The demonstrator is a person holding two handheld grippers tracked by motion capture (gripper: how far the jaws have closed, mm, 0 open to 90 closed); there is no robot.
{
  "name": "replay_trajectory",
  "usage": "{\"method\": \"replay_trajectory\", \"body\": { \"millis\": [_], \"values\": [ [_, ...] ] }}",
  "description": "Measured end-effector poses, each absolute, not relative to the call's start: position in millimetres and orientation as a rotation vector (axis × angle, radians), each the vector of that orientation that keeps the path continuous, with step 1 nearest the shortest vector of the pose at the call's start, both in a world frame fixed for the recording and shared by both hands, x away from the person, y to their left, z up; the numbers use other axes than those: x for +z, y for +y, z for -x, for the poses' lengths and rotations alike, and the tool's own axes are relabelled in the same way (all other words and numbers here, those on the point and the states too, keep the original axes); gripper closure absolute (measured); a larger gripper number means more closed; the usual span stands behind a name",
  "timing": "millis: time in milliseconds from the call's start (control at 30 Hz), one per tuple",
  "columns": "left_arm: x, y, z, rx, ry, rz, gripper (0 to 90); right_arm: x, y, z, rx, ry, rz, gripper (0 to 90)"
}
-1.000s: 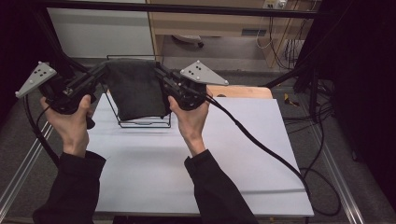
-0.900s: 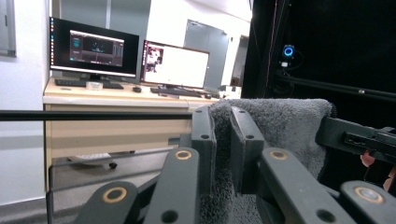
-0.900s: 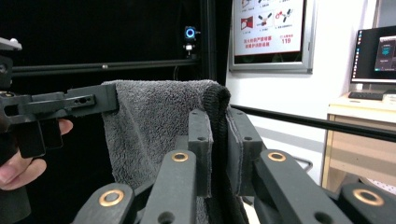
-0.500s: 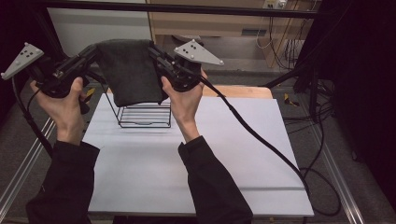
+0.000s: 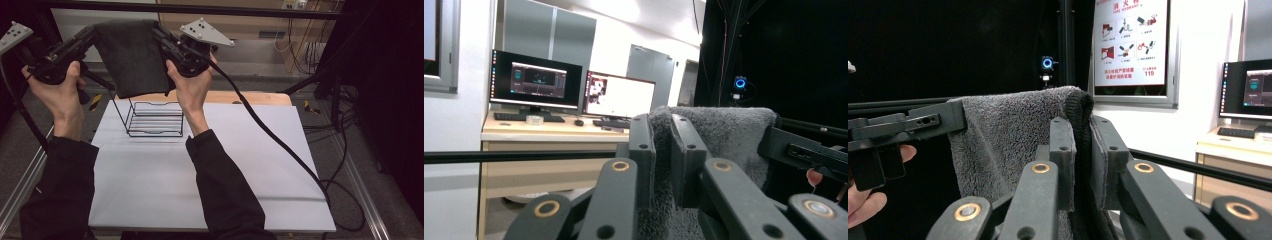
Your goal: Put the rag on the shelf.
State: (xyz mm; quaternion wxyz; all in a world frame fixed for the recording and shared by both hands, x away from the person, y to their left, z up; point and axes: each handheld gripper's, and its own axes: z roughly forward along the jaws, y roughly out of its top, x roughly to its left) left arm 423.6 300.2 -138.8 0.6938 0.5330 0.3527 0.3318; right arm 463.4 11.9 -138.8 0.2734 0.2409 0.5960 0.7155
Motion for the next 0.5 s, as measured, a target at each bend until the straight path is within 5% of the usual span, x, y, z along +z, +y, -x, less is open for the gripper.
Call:
{"method": "replay_trajectory", "body": {
  "millis": [500],
  "values": [
    [-112,315,-438,0.781,0.805,-1.135,81.4,-109,35,-484,1.913,1.584,-0.606,82.0]
  ]
}}
